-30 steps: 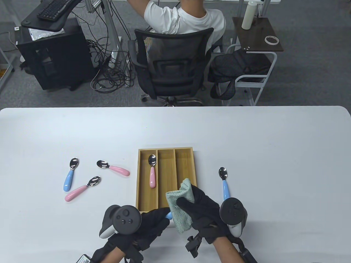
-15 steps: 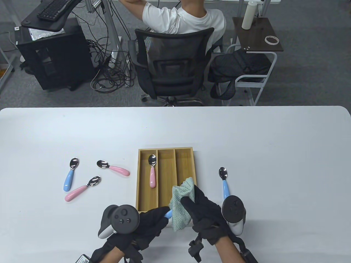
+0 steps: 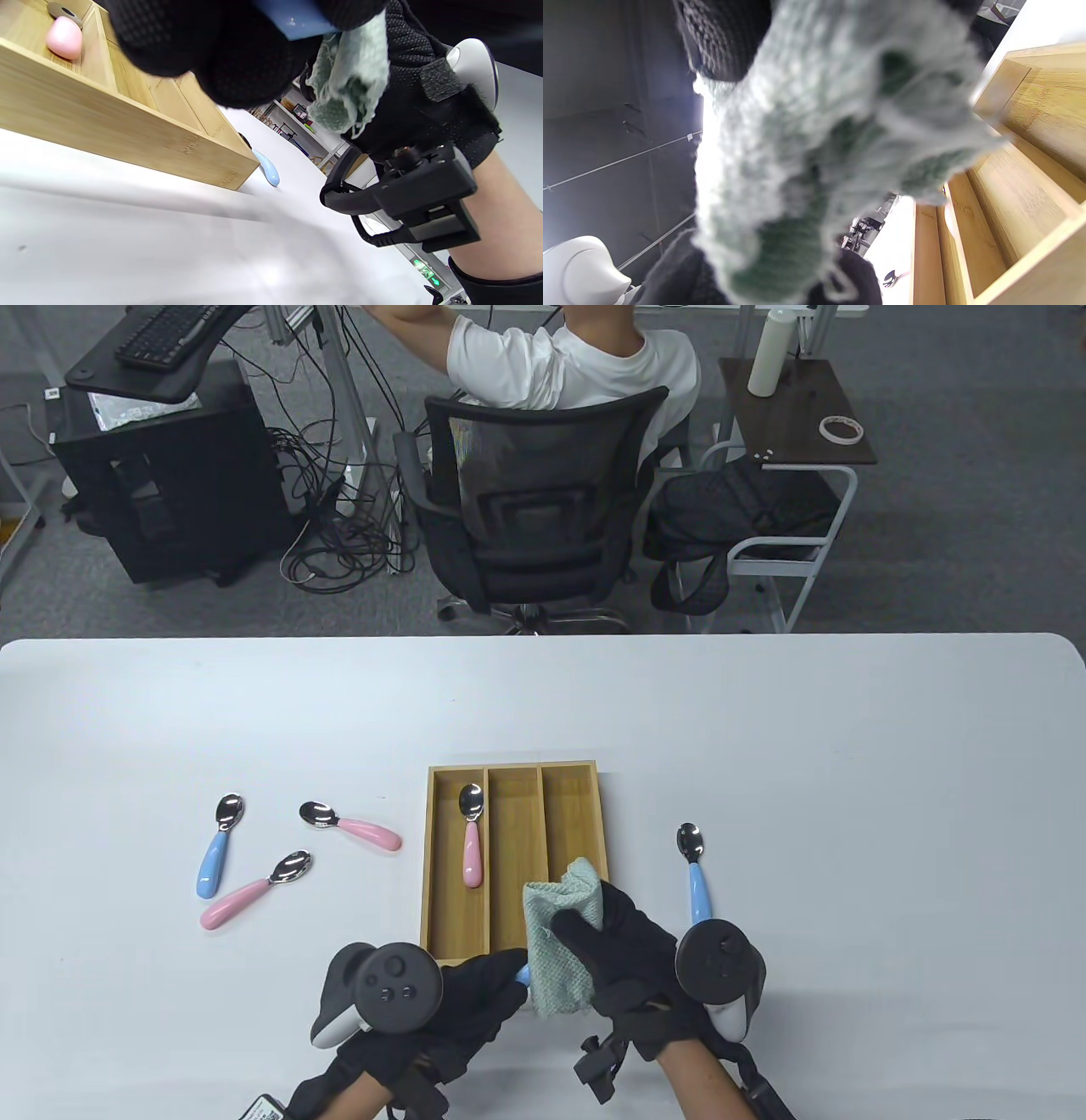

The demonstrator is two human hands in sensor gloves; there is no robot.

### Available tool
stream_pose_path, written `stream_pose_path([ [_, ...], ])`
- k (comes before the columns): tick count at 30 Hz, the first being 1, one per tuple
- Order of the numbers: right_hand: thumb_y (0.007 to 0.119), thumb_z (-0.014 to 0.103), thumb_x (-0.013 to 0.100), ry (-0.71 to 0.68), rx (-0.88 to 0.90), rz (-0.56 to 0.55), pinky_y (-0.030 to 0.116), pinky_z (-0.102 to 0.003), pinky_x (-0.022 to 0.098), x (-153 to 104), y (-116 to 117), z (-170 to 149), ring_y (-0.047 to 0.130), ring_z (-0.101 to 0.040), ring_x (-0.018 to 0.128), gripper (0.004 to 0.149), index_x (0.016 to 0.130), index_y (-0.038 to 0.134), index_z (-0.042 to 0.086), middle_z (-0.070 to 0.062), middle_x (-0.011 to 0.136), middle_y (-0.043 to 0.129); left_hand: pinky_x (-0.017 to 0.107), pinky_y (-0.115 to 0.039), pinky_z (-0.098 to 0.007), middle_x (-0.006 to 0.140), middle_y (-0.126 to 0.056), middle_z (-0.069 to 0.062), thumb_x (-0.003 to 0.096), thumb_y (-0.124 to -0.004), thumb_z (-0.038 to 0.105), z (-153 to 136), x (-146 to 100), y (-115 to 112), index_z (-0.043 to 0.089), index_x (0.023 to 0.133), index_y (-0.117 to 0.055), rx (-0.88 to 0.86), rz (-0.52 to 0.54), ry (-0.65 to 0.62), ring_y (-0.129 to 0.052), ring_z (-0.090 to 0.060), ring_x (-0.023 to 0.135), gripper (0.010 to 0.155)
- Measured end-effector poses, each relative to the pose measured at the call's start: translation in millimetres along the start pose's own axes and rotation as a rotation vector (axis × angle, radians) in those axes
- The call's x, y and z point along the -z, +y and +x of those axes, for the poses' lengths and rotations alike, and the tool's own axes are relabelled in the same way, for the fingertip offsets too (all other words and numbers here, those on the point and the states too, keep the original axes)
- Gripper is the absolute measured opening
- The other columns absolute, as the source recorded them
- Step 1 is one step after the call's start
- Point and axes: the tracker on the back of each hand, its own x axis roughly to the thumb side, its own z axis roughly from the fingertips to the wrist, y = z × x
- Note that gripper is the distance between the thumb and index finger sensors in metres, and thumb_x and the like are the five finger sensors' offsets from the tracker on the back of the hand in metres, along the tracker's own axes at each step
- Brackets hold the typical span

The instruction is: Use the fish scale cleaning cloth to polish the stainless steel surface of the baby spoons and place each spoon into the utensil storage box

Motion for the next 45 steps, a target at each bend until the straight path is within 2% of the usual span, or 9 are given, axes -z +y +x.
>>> stream_pose_path([
  [5,0.065,0.037,0.063,0.022,0.092,0.063,0.096,-0.033,0.047,-1,2,0,0.104,-0.024,0.064,0.055,0.102,0.053,-0.001,-0.013,0.087,0.084,0.038,-0.092,-0.035,0.090,-0.085,-0.013,0.0632,-0.059,0.040,-1,-2,4,0.009,0.108,-0.063,0.003,0.029,0.012,-0.103,-0.018,0.052,0.055],
  [8,0.068,0.027,0.063,0.077,0.266,0.139,0.091,-0.040,0.055,3,5,-6,0.096,-0.032,0.076,0.056,0.105,0.045,-0.002,-0.019,0.095,0.074,0.040,-0.094,-0.036,0.091,-0.085,-0.014,0.0628,-0.060,0.040,-3,-2,6,0.009,0.108,-0.064,0.005,0.068,0.035,-0.104,-0.019,0.055,0.055],
  [11,0.077,0.023,0.061,0.082,0.277,0.138,0.090,-0.041,0.057,4,6,-7,0.095,-0.031,0.078,0.059,0.105,0.045,0.000,-0.016,0.097,0.074,0.041,-0.094,-0.037,0.091,-0.085,-0.015,0.0627,-0.061,0.039,-2,-1,6,0.010,0.108,-0.064,0.001,0.062,0.037,-0.105,-0.020,0.056,0.054],
  [19,0.088,0.039,0.052,0.134,0.236,0.013,0.095,-0.032,0.048,6,13,-9,0.102,-0.016,0.062,0.062,0.100,0.060,0.011,-0.003,0.085,0.085,0.041,-0.094,-0.038,0.091,-0.086,-0.014,0.0622,-0.066,0.042,-9,-1,16,0.012,0.106,-0.069,-0.094,0.017,0.057,-0.105,-0.021,0.057,0.053],
  [25,0.079,0.044,0.057,0.087,0.156,0.012,0.095,-0.031,0.046,7,14,-6,0.103,-0.015,0.058,0.057,0.099,0.062,0.010,-0.004,0.082,0.087,0.049,-0.086,-0.046,0.095,-0.081,-0.009,0.0622,-0.063,0.045,2,-1,17,0.016,0.106,-0.069,0.081,-0.039,0.077,-0.095,-0.030,0.072,0.053],
  [34,0.071,0.043,0.063,0.127,0.160,-0.168,0.093,-0.031,0.043,6,-13,-14,0.103,-0.013,0.055,0.050,0.099,0.061,0.010,0.003,0.079,0.088,0.043,-0.086,-0.041,0.086,-0.083,-0.012,0.0618,-0.064,0.044,14,5,24,0.009,0.103,-0.073,0.095,-0.078,0.068,-0.097,-0.023,0.056,0.055],
  [37,0.065,0.044,0.065,0.202,0.384,-0.293,0.092,-0.032,0.047,5,-39,-25,0.100,-0.013,0.059,0.051,0.101,0.056,0.009,0.002,0.082,0.084,0.040,-0.087,-0.040,0.084,-0.083,-0.013,0.0627,-0.062,0.043,11,3,40,0.006,0.102,-0.072,0.080,-0.038,0.135,-0.097,-0.021,0.053,0.055],
  [40,0.063,0.042,0.066,0.273,0.585,-0.342,0.090,-0.034,0.050,-1,-59,-39,0.098,-0.015,0.062,0.051,0.103,0.053,0.009,0.001,0.085,0.082,0.036,-0.088,-0.037,0.079,-0.086,-0.013,0.0637,-0.062,0.046,-1,0,66,0.003,0.099,-0.073,0.034,0.097,0.280,-0.098,-0.018,0.047,0.056],
  [45,0.062,0.042,0.067,0.322,0.653,-0.339,0.089,-0.034,0.051,-3,-63,-47,0.098,-0.015,0.063,0.051,0.103,0.051,0.008,0.000,0.086,0.081,0.028,-0.088,-0.035,0.071,-0.089,-0.012,0.0648,-0.063,0.047,-25,6,86,-0.001,0.096,-0.076,-0.029,0.157,0.549,-0.098,-0.015,0.038,0.058],
])
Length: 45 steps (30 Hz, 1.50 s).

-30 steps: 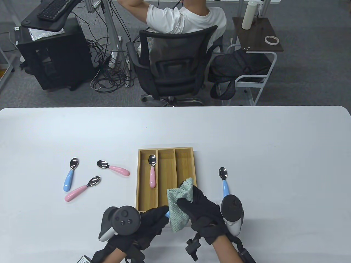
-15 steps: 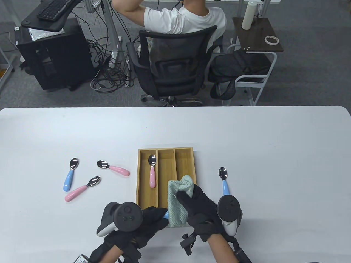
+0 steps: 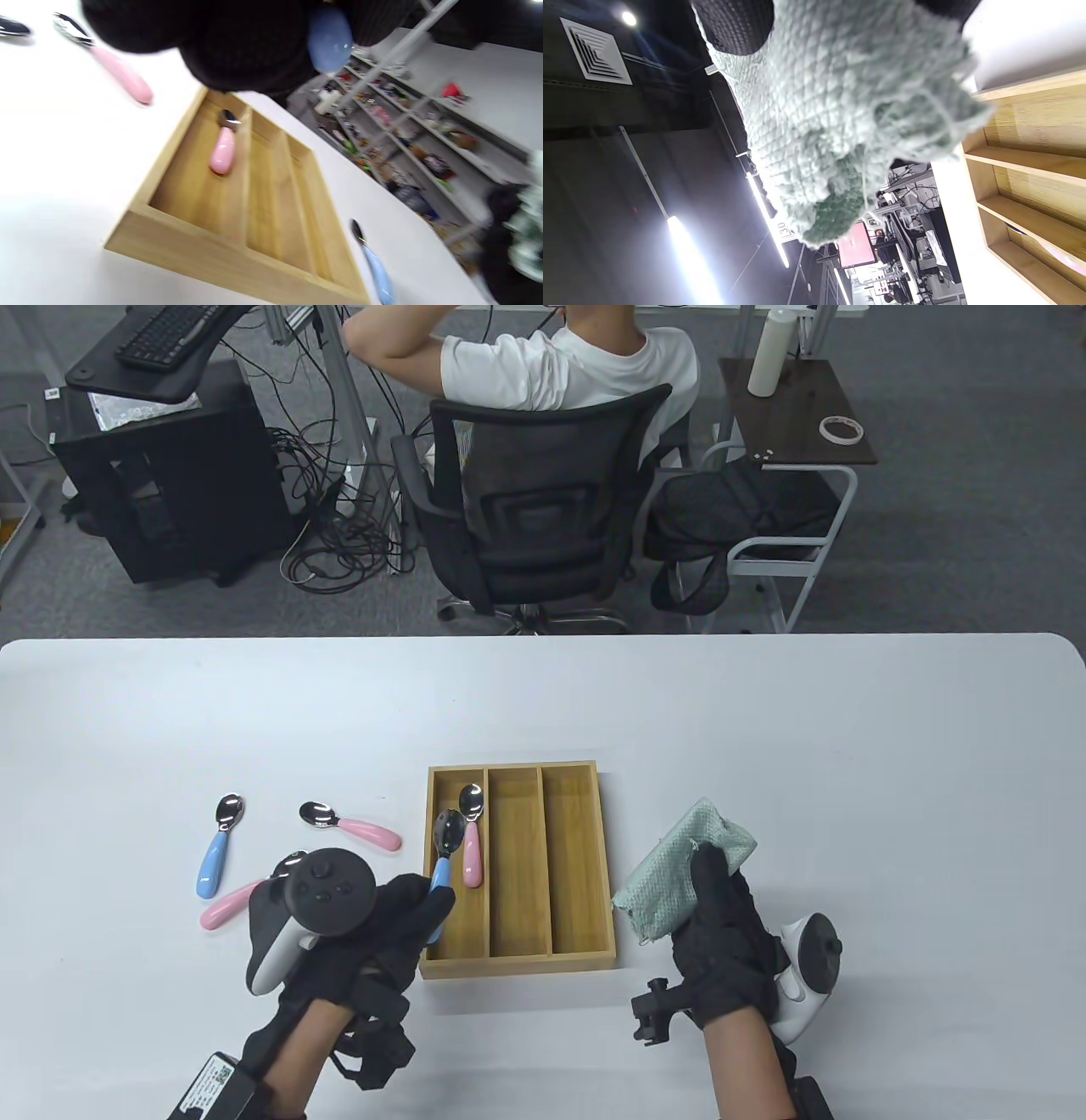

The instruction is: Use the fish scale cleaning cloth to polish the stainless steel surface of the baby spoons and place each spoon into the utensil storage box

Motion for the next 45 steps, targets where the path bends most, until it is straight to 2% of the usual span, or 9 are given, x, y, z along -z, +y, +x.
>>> stream_pose_path([
  [5,0.062,0.042,0.067,-0.017,-0.047,0.047,0.089,-0.035,0.051,-4,10,1,0.098,-0.016,0.064,0.052,0.103,0.052,0.007,0.000,0.086,0.081,0.026,-0.089,-0.033,0.068,-0.091,-0.009,0.0649,-0.062,0.047,8,28,-21,0.000,0.095,-0.077,0.203,-0.005,0.107,-0.099,-0.013,0.034,0.058],
  [13,0.061,0.043,0.067,-0.054,-0.034,0.033,0.089,-0.035,0.052,-4,8,5,0.098,-0.016,0.065,0.051,0.103,0.051,0.008,0.000,0.087,0.080,0.023,-0.090,-0.029,0.065,-0.093,-0.006,0.0646,-0.061,0.048,8,61,-46,0.001,0.094,-0.078,0.379,-0.009,0.216,-0.099,-0.009,0.031,0.058],
  [22,0.060,0.043,0.067,-0.090,-0.019,0.044,0.089,-0.035,0.052,-7,8,10,0.097,-0.015,0.065,0.051,0.103,0.050,0.009,0.001,0.087,0.080,0.023,-0.091,-0.029,0.064,-0.094,-0.005,0.0641,-0.062,0.049,-3,71,-55,0.001,0.094,-0.077,0.431,-0.027,0.259,-0.100,-0.008,0.030,0.058],
  [31,0.060,0.044,0.067,-0.091,-0.021,0.040,0.089,-0.034,0.052,-7,8,10,0.097,-0.015,0.065,0.051,0.103,0.051,0.009,0.001,0.087,0.080,0.021,-0.092,-0.028,0.061,-0.096,0.001,0.0631,-0.063,0.052,2,69,-60,0.006,0.095,-0.078,0.603,0.057,0.246,-0.102,-0.007,0.027,0.058],
  [34,0.060,0.044,0.067,-0.086,-0.021,0.043,0.089,-0.035,0.052,-7,8,10,0.097,-0.015,0.065,0.051,0.103,0.051,0.009,0.001,0.087,0.080,0.021,-0.092,-0.029,0.061,-0.096,0.001,0.0632,-0.063,0.052,0,67,-54,0.007,0.095,-0.078,0.588,0.064,0.246,-0.102,-0.008,0.028,0.057],
  [38,0.060,0.044,0.067,-0.071,-0.015,0.055,0.089,-0.035,0.052,-8,9,10,0.097,-0.016,0.066,0.052,0.104,0.050,0.008,0.000,0.087,0.080,0.027,-0.091,-0.033,0.066,-0.095,0.000,0.0633,-0.062,0.051,-6,62,-28,0.010,0.096,-0.076,0.544,0.107,0.236,-0.103,-0.013,0.035,0.055],
  [41,0.060,0.044,0.067,-0.064,-0.017,0.058,0.089,-0.035,0.052,-8,9,10,0.097,-0.016,0.066,0.052,0.104,0.050,0.008,0.000,0.088,0.080,0.037,-0.090,-0.038,0.075,-0.093,-0.002,0.0639,-0.061,0.049,-19,56,8,0.011,0.100,-0.073,0.476,0.179,0.263,-0.103,-0.019,0.048,0.053],
  [45,0.060,0.044,0.067,-0.057,-0.029,0.056,0.089,-0.035,0.052,-7,9,8,0.097,-0.016,0.066,0.052,0.104,0.050,0.008,0.000,0.087,0.080,0.053,-0.084,-0.047,0.094,-0.083,-0.007,0.0642,-0.061,0.048,-53,51,61,0.015,0.106,-0.067,0.419,0.251,0.342,-0.096,-0.028,0.072,0.053],
])
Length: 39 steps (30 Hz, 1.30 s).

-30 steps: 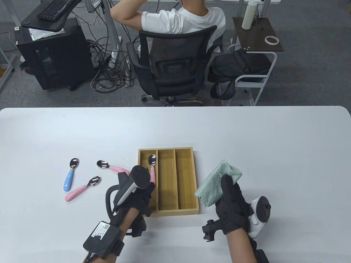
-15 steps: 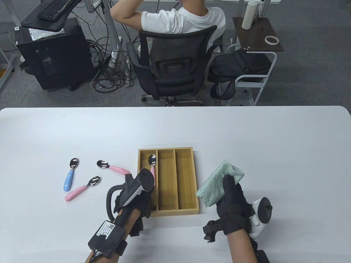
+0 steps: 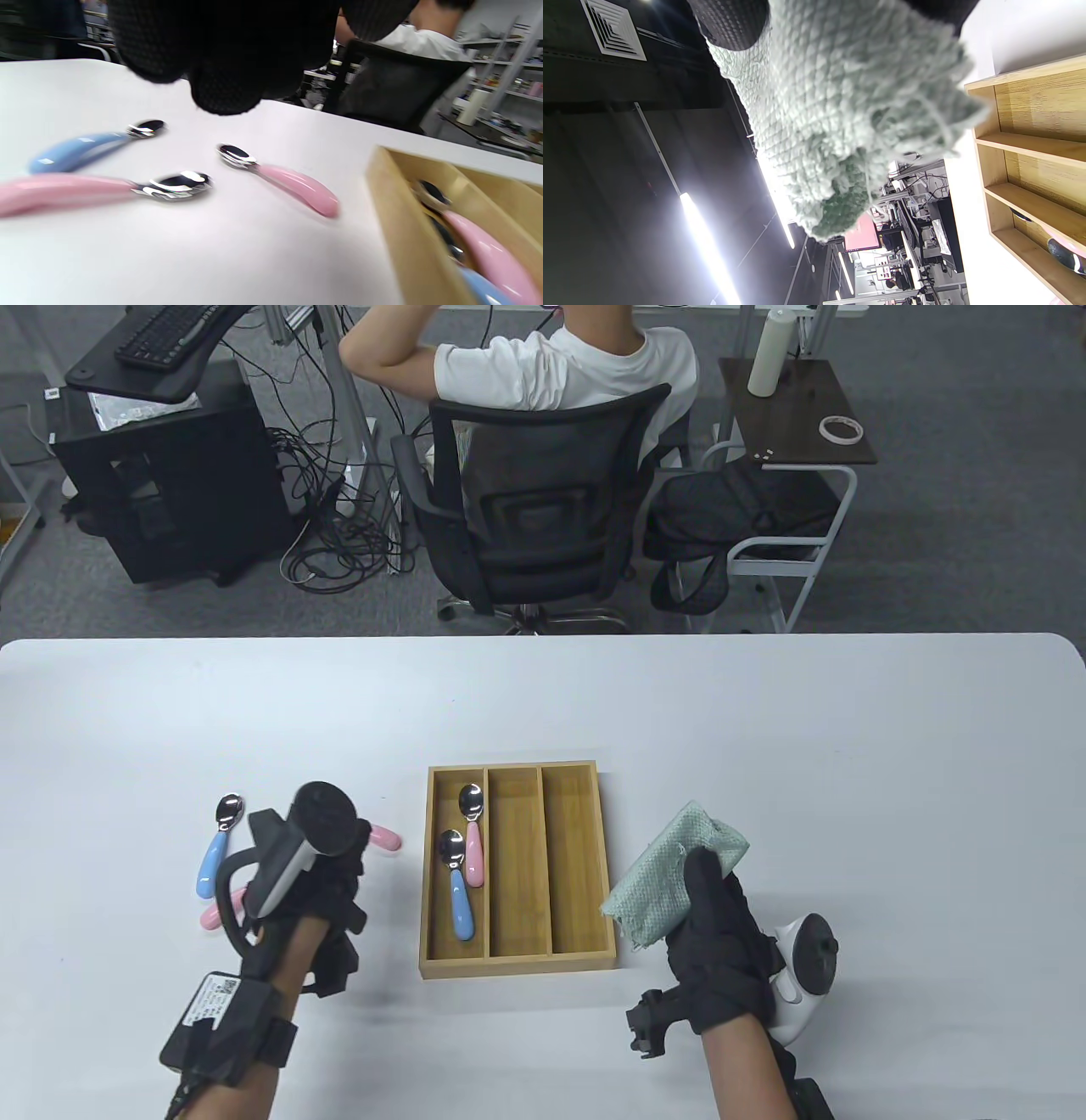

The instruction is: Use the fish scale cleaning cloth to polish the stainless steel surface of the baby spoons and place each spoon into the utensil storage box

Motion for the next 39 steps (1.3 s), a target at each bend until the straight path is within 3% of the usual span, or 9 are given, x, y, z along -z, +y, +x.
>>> stream_pose_path([
  [3,0.060,0.044,0.067,0.007,-0.008,-0.003,0.088,-0.035,0.052,0,0,-1,0.097,-0.016,0.066,0.052,0.104,0.050,0.008,0.000,0.087,0.080,0.063,-0.076,-0.054,0.106,-0.071,-0.010,0.0641,-0.062,0.048,-43,20,9,0.017,0.110,-0.062,0.048,0.006,0.123,-0.085,-0.035,0.089,0.055],
  [9,0.060,0.044,0.067,0.015,-0.025,-0.015,0.088,-0.036,0.052,0,0,-2,0.097,-0.016,0.066,0.052,0.104,0.050,0.008,0.000,0.087,0.080,0.064,-0.074,-0.055,0.108,-0.070,-0.011,0.0613,-0.066,0.052,-104,58,-11,0.016,0.112,-0.061,0.095,-0.092,0.313,-0.082,-0.037,0.091,0.062],
  [16,0.060,0.044,0.067,0.003,-0.041,-0.007,0.088,-0.036,0.052,2,3,-1,0.097,-0.016,0.066,0.052,0.104,0.051,0.008,0.000,0.087,0.080,0.063,-0.075,-0.056,0.106,-0.073,-0.012,0.0562,-0.071,0.059,-131,87,-30,0.013,0.111,-0.064,0.195,-0.207,0.429,-0.084,-0.038,0.089,0.072],
  [20,0.060,0.044,0.067,0.010,-0.048,-0.011,0.088,-0.036,0.052,2,3,-2,0.097,-0.016,0.066,0.052,0.104,0.051,0.008,-0.001,0.087,0.080,0.064,-0.075,-0.056,0.105,-0.076,-0.008,0.0548,-0.073,0.059,-140,97,-37,0.016,0.108,-0.069,0.212,-0.259,0.460,-0.084,-0.036,0.090,0.068],
  [23,0.059,0.044,0.068,0.018,-0.046,-0.014,0.088,-0.036,0.053,2,2,-2,0.097,-0.017,0.066,0.052,0.104,0.050,0.008,-0.001,0.088,0.080,0.064,-0.075,-0.054,0.102,-0.080,-0.003,0.0565,-0.074,0.054,-143,103,-39,0.021,0.104,-0.072,0.226,-0.250,0.465,-0.086,-0.033,0.089,0.058],
  [27,0.059,0.044,0.068,0.022,-0.046,-0.006,0.088,-0.036,0.053,2,3,-2,0.097,-0.017,0.066,0.053,0.104,0.050,0.007,-0.001,0.088,0.080,0.065,-0.075,-0.053,0.100,-0.080,-0.001,0.0573,-0.074,0.052,-147,105,-41,0.020,0.103,-0.072,0.209,-0.259,0.442,-0.087,-0.029,0.090,0.055],
  [31,0.055,0.045,0.068,0.040,-0.049,0.030,0.087,-0.040,0.055,2,5,-4,0.096,-0.022,0.069,0.052,0.105,0.050,0.010,-0.005,0.091,0.079,0.066,-0.074,-0.053,0.098,-0.079,-0.005,0.0612,-0.065,0.048,-153,101,-36,0.017,0.102,-0.072,0.095,-0.242,0.417,-0.086,-0.030,0.087,0.052],
  [36,0.049,0.047,0.068,-0.008,-0.144,0.160,0.078,-0.052,0.062,2,13,1,0.085,-0.038,0.083,0.054,0.110,0.045,0.012,-0.016,0.102,0.068,0.062,-0.075,-0.054,0.096,-0.077,-0.013,0.0626,-0.060,0.045,-140,78,3,0.013,0.104,-0.067,-0.152,-0.188,0.322,-0.086,-0.035,0.082,0.052],
  [39,0.045,0.050,0.068,-0.018,-0.197,0.249,0.071,-0.060,0.062,0,19,4,0.074,-0.050,0.087,0.056,0.113,0.041,0.016,-0.026,0.108,0.058,0.053,-0.082,-0.048,0.086,-0.085,-0.010,0.0627,-0.059,0.046,-111,49,18,0.011,0.102,-0.068,-0.268,-0.151,0.132,-0.095,-0.028,0.067,0.054],
])
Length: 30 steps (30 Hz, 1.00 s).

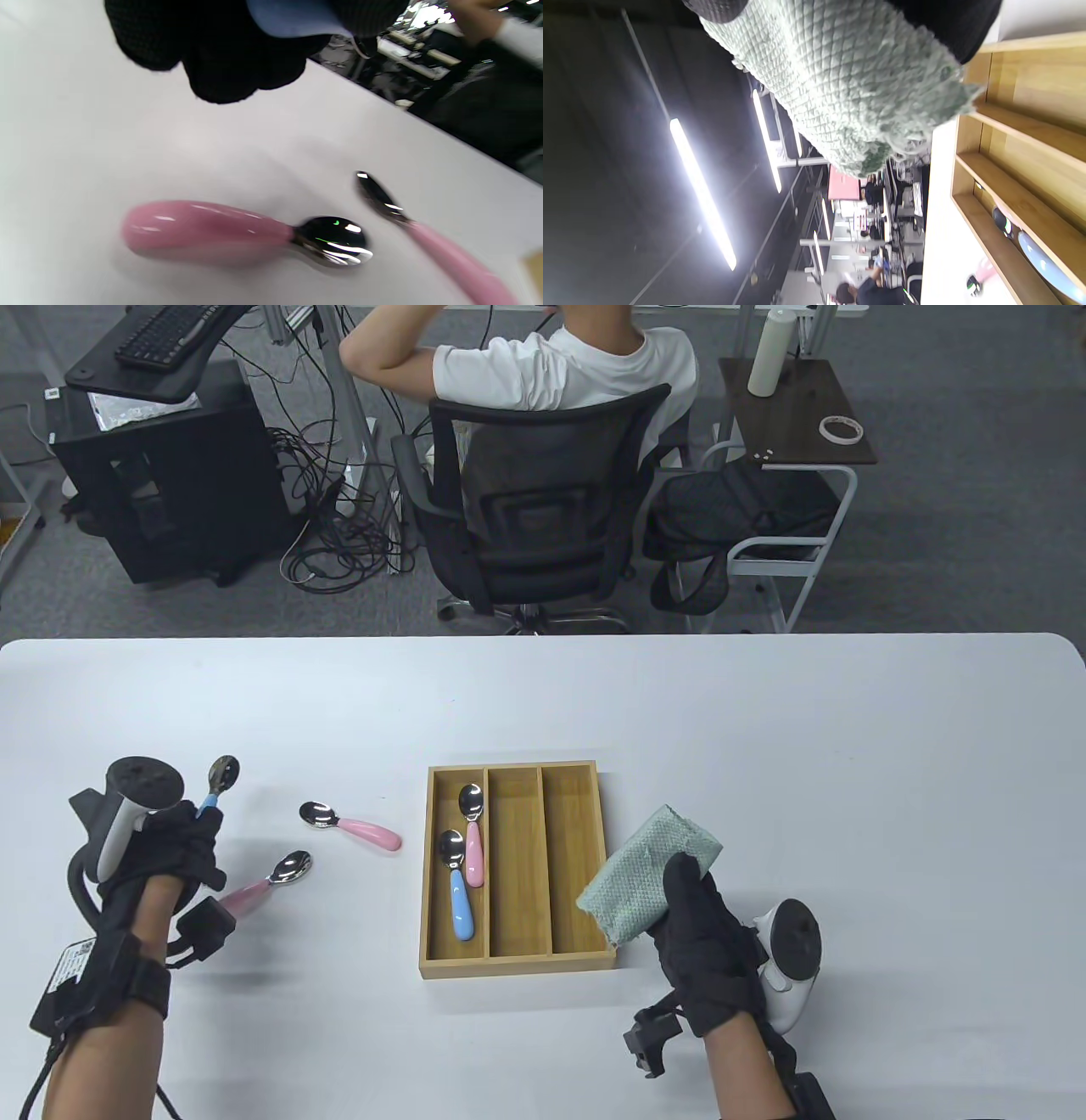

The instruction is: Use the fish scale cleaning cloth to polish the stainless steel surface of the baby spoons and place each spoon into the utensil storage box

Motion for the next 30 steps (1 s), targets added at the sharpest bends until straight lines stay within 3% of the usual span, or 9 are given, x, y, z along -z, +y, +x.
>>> stream_pose_path([
  [3,0.039,0.051,0.067,0.032,-0.069,0.117,0.065,-0.058,0.062,-2,3,3,0.058,-0.052,0.084,0.059,0.115,0.033,0.018,-0.031,0.107,0.042,0.049,-0.084,-0.045,0.084,-0.085,-0.010,0.0630,-0.058,0.047,38,-40,-25,0.010,0.102,-0.069,-0.149,-0.105,-0.275,-0.098,-0.023,0.060,0.054],
  [8,0.038,0.051,0.067,0.022,-0.079,0.122,0.067,-0.055,0.060,-4,7,3,0.061,-0.048,0.080,0.059,0.115,0.030,0.019,-0.027,0.105,0.045,0.049,-0.084,-0.046,0.085,-0.085,-0.010,0.0628,-0.059,0.046,109,-109,-91,0.011,0.102,-0.068,-0.269,-0.241,-0.668,-0.097,-0.025,0.061,0.054],
  [12,0.038,0.052,0.067,0.046,-0.101,0.159,0.073,-0.050,0.055,-4,13,-1,0.068,-0.044,0.076,0.059,0.115,0.030,0.019,-0.026,0.103,0.049,0.050,-0.084,-0.045,0.085,-0.085,-0.009,0.0626,-0.058,0.047,132,-143,-132,0.012,0.102,-0.068,-0.274,-0.297,-0.801,-0.097,-0.024,0.062,0.054],
  [19,0.037,0.052,0.067,0.075,-0.133,0.208,0.075,-0.046,0.050,-1,18,-5,0.073,-0.040,0.071,0.060,0.115,0.030,0.018,-0.027,0.102,0.051,0.050,-0.084,-0.045,0.085,-0.085,-0.009,0.0624,-0.059,0.047,132,-160,-152,0.012,0.101,-0.068,-0.252,-0.245,-0.881,-0.097,-0.023,0.062,0.053],
  [25,0.039,0.053,0.067,0.093,-0.193,0.235,0.077,-0.044,0.048,0,26,-12,0.076,-0.037,0.069,0.064,0.115,0.027,0.013,-0.025,0.101,0.055,0.049,-0.084,-0.045,0.083,-0.086,-0.009,0.0621,-0.060,0.048,131,-167,-162,0.012,0.101,-0.069,-0.208,-0.263,-0.932,-0.098,-0.023,0.061,0.053],
  [30,0.055,0.050,0.066,0.060,-0.172,0.138,0.084,-0.041,0.049,0,28,-12,0.086,-0.030,0.067,0.074,0.110,0.029,-0.003,-0.015,0.095,0.067,0.048,-0.085,-0.044,0.081,-0.087,-0.008,0.0619,-0.060,0.049,135,-180,-167,0.012,0.100,-0.070,-0.181,-0.236,-0.975,-0.098,-0.022,0.058,0.054],
])
